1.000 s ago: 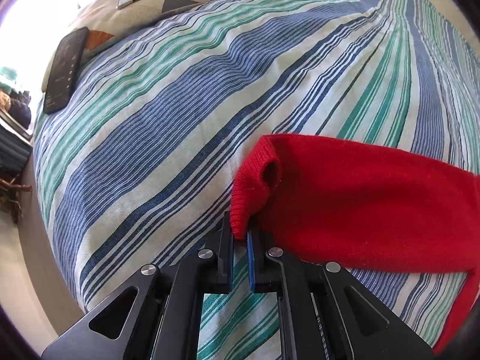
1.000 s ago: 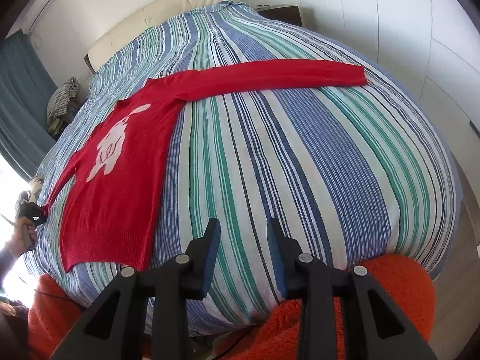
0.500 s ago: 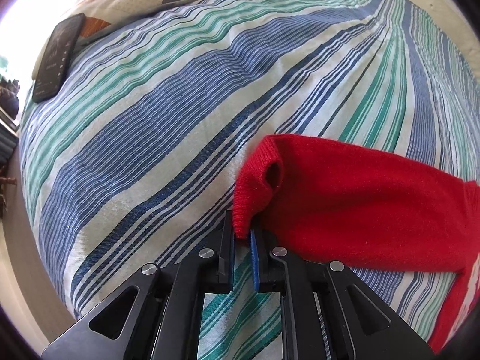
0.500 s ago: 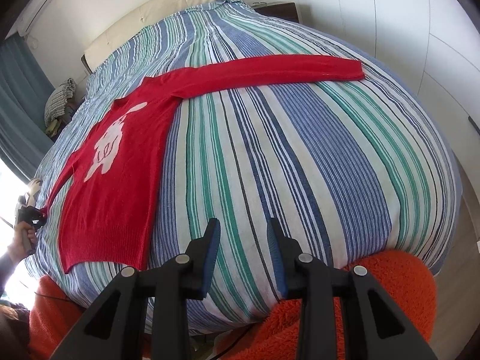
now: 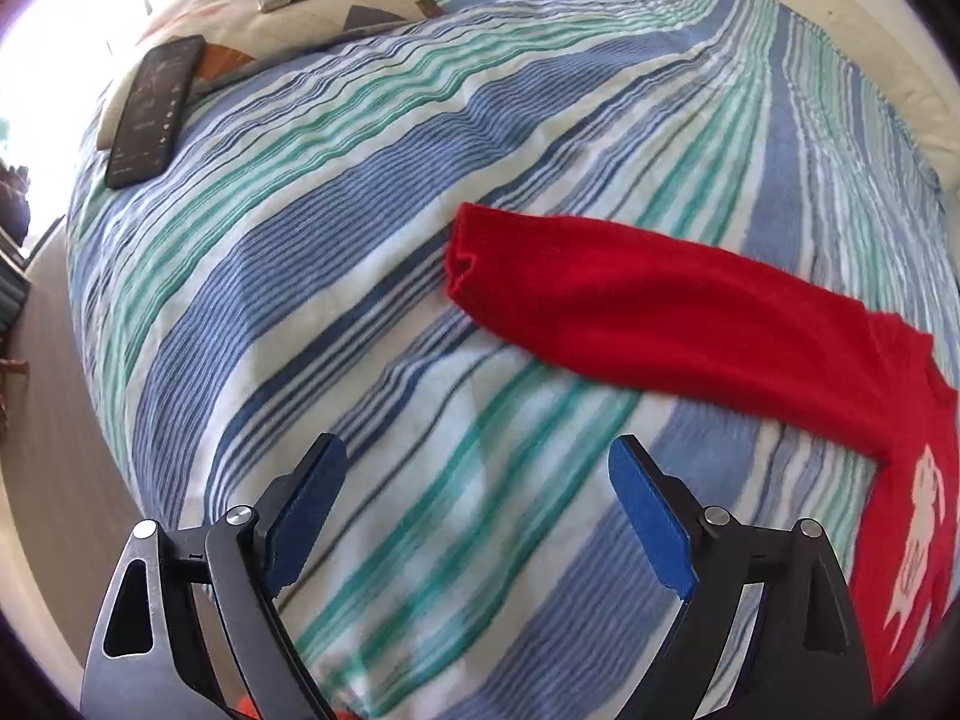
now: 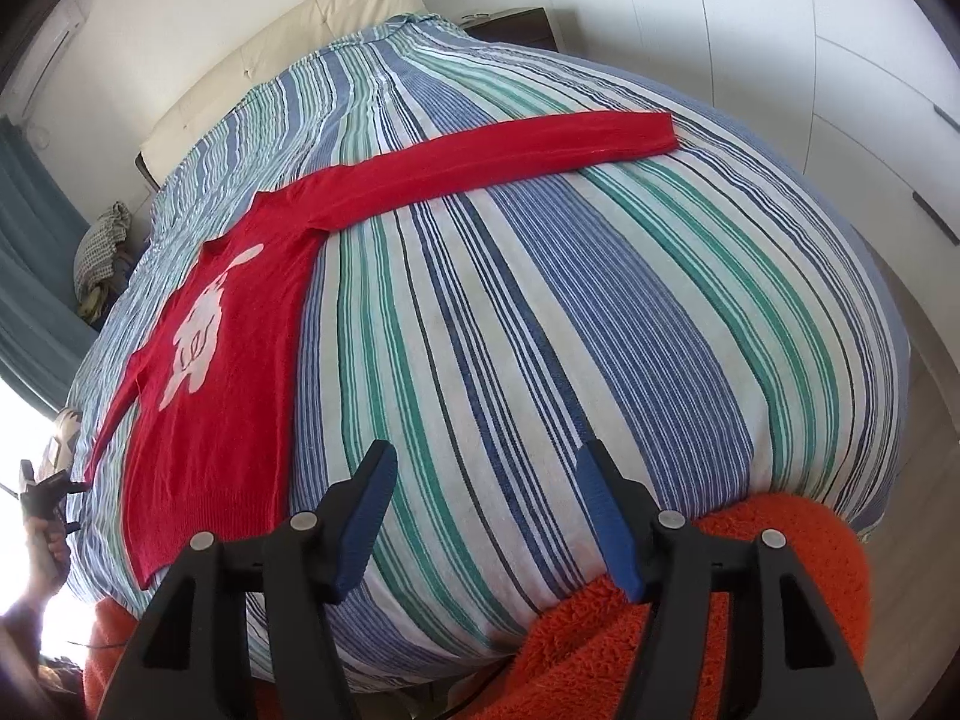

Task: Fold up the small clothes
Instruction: 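Lay the sleeve flat across the duvet and open the left gripper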

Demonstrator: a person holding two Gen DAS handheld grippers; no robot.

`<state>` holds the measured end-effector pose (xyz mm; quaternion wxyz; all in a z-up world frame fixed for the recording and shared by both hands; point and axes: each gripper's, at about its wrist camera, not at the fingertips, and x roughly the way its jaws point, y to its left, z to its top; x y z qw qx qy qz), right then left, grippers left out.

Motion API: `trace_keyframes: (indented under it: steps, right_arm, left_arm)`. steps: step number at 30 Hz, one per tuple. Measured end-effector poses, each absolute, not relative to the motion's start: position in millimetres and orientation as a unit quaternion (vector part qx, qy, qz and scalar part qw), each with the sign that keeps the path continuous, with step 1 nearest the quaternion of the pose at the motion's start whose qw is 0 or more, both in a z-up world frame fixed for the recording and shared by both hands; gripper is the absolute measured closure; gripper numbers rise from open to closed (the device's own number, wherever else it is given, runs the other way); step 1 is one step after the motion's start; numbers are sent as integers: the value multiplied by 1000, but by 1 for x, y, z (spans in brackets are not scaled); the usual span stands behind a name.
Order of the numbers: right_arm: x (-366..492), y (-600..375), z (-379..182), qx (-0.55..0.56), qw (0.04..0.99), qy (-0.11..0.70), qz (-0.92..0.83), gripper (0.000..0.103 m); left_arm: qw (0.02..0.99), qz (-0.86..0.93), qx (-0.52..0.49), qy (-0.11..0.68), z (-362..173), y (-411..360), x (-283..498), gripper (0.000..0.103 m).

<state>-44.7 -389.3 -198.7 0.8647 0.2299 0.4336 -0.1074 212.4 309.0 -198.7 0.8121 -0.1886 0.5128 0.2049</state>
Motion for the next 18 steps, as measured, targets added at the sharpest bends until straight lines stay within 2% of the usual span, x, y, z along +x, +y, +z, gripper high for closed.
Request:
trace_keyframes:
  steps: [5, 10, 13, 15, 18]
  right_arm:
    - [-18, -374, -197, 196, 881, 418, -102, 38]
    - [18, -363, -214, 153, 897, 396, -124, 37]
    - [32, -360, -240, 110, 887, 424, -144, 35]
    - [31, -362, -252, 109, 890, 420, -138, 31]
    - [30, -361, -255, 110, 895, 414, -128, 21]
  left_arm:
    - [851, 106, -169, 486, -188, 228, 172, 8]
    - [850, 57, -160, 499, -220, 169, 172, 8]
    - [861, 77, -135, 485, -237, 160, 168, 5]
    - [874, 70, -107, 469, -243, 154, 161, 1]
    - [882, 71, -81, 458, -246, 146, 157, 0]
